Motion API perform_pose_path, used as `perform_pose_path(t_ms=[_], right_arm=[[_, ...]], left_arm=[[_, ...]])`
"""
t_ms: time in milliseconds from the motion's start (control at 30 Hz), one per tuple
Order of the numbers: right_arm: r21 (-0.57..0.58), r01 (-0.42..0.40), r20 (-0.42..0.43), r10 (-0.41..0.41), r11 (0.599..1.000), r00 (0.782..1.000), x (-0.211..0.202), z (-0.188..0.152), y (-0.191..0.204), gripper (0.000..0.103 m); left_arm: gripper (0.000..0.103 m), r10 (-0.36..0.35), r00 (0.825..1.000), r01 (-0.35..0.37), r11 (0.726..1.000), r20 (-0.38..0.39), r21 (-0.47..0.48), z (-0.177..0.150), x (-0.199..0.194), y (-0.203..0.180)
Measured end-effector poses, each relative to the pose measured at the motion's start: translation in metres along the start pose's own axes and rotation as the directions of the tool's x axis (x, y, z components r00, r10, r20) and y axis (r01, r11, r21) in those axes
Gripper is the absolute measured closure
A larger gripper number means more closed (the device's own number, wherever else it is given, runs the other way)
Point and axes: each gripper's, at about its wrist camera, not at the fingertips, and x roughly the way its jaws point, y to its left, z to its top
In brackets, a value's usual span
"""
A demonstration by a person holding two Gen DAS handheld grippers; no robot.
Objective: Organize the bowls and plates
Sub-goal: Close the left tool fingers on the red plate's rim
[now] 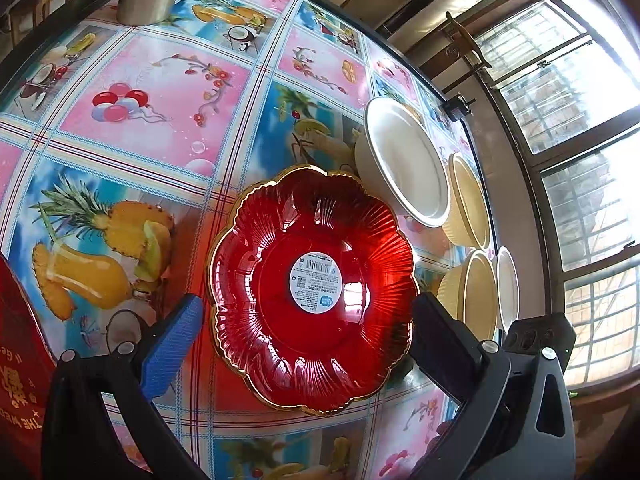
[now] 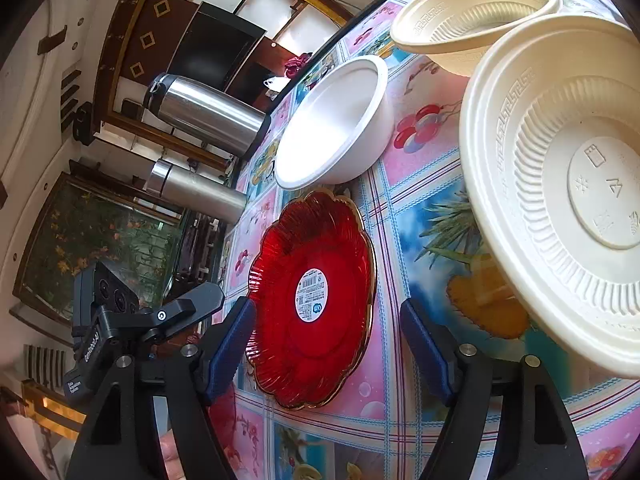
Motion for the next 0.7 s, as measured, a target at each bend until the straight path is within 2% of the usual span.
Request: perform_pose_path(t_ms=[200,433,567,700], right_arm=[[-0.003,0.007,-0.008,-0.007,1.000,1.000,0.004,0.000,0.001,0.032],[-0.008,0.007,-0.031,-0.007,1.000,0.999,0.011,0.000,0.001,0.047],[-0.008,0.006,-0.025,-0.006,1.000,1.000,0.012,0.000,0.000,0.047],[0.004,-0.001,-0.019,0.001,1.000,1.000,0.010,0.000,-0.003,0.047]], left_arm=[[0.000,-0.004,1.000,0.004,1.000,-0.011,-0.001,-0.007,0.004,0.004],[0.000,0.000,1.000,0.000,1.000,0.020,0.021,-0.011,-0.001,0.001],[0.000,0.016,0.999,-0.017,0.999,0.035,0.032,-0.011,-0.001,0.001],[0.006,0.040,0.998,-0.042,0.998,0.041,0.043,-0.012,0.001,0.002]])
